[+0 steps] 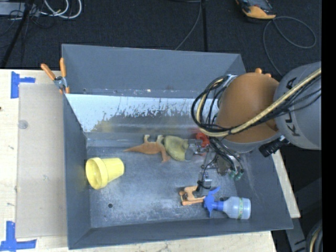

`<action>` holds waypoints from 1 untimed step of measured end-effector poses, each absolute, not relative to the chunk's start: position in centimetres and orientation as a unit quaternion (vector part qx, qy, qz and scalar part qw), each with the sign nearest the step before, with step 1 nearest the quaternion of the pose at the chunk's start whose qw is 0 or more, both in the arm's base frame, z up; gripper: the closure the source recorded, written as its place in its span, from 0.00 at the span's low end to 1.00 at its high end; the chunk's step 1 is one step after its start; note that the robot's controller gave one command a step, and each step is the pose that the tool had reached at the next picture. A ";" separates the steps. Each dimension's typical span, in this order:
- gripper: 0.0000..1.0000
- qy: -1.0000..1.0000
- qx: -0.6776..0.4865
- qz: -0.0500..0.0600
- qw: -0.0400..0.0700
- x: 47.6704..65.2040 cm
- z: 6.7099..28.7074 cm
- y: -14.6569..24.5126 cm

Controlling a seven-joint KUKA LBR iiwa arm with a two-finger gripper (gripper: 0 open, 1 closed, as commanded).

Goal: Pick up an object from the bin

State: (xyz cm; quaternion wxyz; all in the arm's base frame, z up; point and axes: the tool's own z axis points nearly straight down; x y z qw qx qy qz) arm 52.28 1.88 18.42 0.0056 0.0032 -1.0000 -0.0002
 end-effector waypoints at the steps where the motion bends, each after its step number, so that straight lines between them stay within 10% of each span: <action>1: 0.00 -1.000 0.003 0.000 0.002 52.4 18.8 1.9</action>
Offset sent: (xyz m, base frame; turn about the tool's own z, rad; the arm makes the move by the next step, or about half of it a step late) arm -0.0368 -0.0410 -0.0652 -0.0499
